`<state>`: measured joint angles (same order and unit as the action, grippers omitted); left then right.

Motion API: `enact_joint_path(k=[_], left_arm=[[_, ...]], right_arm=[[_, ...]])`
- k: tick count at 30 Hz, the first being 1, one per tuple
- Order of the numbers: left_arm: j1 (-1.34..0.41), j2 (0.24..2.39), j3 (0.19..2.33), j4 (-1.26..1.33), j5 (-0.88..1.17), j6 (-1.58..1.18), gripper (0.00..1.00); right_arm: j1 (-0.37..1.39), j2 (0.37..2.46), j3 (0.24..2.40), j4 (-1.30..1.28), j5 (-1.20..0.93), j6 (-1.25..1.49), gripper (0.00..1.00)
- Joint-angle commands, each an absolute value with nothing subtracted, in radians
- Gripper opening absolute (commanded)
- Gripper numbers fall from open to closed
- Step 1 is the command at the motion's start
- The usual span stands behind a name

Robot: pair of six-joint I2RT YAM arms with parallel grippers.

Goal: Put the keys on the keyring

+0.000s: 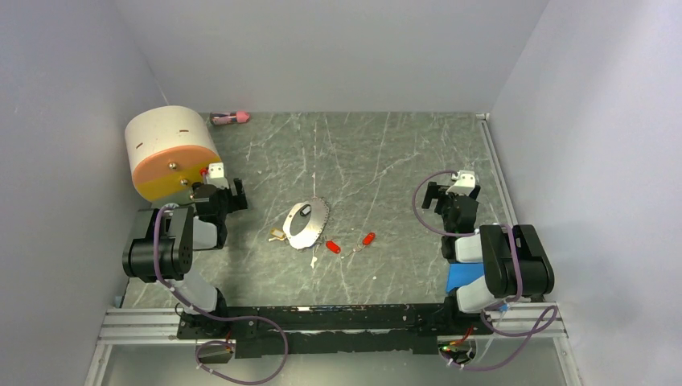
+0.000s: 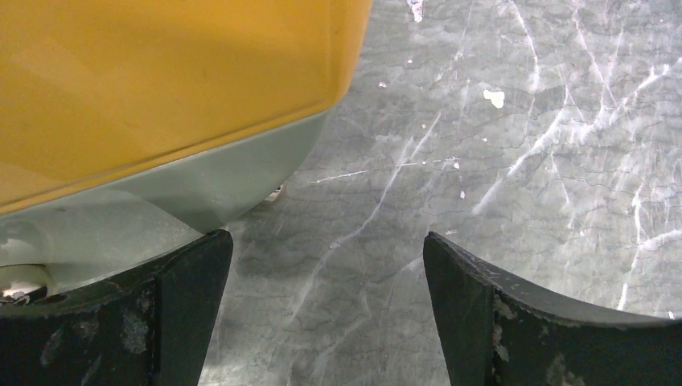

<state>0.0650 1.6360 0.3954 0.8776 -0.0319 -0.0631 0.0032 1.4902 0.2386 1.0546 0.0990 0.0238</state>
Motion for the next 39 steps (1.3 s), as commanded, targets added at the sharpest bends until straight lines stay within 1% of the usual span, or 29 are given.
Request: enact_joint_path(k=[1,2,3,5,6,8,9,12,13,14,16,18,21,22,23,24,26,30,35,39], left_arm=[[0.064,1.612,0.409,0.910,-0.017,-0.019,0.94],[0.057,1.571,0.420,0.848,-0.010,-0.013,0.94],[0.044,1.493,0.452,0.703,-0.009,-0.018,0.94],[0.038,1.337,0.546,0.414,0.008,-0.117,0.94],[0.038,1.265,0.575,0.328,0.048,-0.160,0.94],[0.038,1.115,0.598,0.232,0.173,-0.242,0.94],[0.038,1.050,0.594,0.206,0.203,-0.288,0.94],[0.037,0.884,0.572,0.132,0.267,-0.391,0.94],[0.037,0.837,0.566,0.098,0.293,-0.413,0.94],[0.037,0.792,0.564,0.068,0.313,-0.431,0.94],[0.038,0.722,0.560,0.011,0.322,-0.477,0.94],[0.038,0.677,0.561,-0.083,0.300,-0.559,0.94],[0.038,0.660,0.571,-0.244,0.254,-0.691,0.95],[0.038,0.669,0.573,-0.271,0.270,-0.713,0.95],[0.038,0.685,0.574,-0.281,0.342,-0.707,0.95],[0.038,0.711,0.580,-0.295,0.402,-0.698,0.93],[0.038,0.747,0.577,-0.285,0.497,-0.699,0.80],[0.036,0.792,0.559,-0.250,0.607,-0.719,0.70],[0.007,0.848,0.595,-0.298,0.591,-0.698,0.66],[-0.090,0.940,0.638,-0.324,0.528,-0.673,0.64]], right_arm=[[0.003,1.479,0.266,1.082,0.098,0.019,0.99],[0.003,1.473,0.255,1.098,0.113,0.015,0.99],[0.003,1.463,0.252,1.104,0.118,0.011,0.99],[0.003,1.379,0.298,0.955,0.129,0.016,0.99],[0.003,1.321,0.337,0.831,0.114,0.019,0.99],[0.003,1.200,0.429,0.623,0.101,0.095,0.99],[0.003,1.161,0.465,0.534,0.105,0.150,0.99],[0.003,1.062,0.520,0.376,0.118,0.246,0.99],[0.003,1.030,0.530,0.318,0.186,0.301,0.99],[0.003,1.001,0.543,0.210,0.250,0.380,0.99],[0.003,0.947,0.562,0.077,0.324,0.499,0.99],[0.003,0.899,0.554,0.030,0.283,0.508,0.99],[0.003,0.855,0.532,-0.017,0.224,0.529,0.99],[0.003,0.847,0.522,-0.040,0.229,0.562,0.99],[0.003,0.841,0.514,-0.058,0.230,0.585,0.99],[0.004,0.836,0.505,-0.069,0.207,0.598,0.99],[0.003,0.825,0.480,-0.067,0.151,0.600,0.99],[0.003,0.802,0.422,-0.023,0.025,0.561,0.99],[0.003,0.824,0.407,-0.040,-0.163,0.551,0.99],[0.003,0.865,0.371,0.029,-0.309,0.571,0.99]])
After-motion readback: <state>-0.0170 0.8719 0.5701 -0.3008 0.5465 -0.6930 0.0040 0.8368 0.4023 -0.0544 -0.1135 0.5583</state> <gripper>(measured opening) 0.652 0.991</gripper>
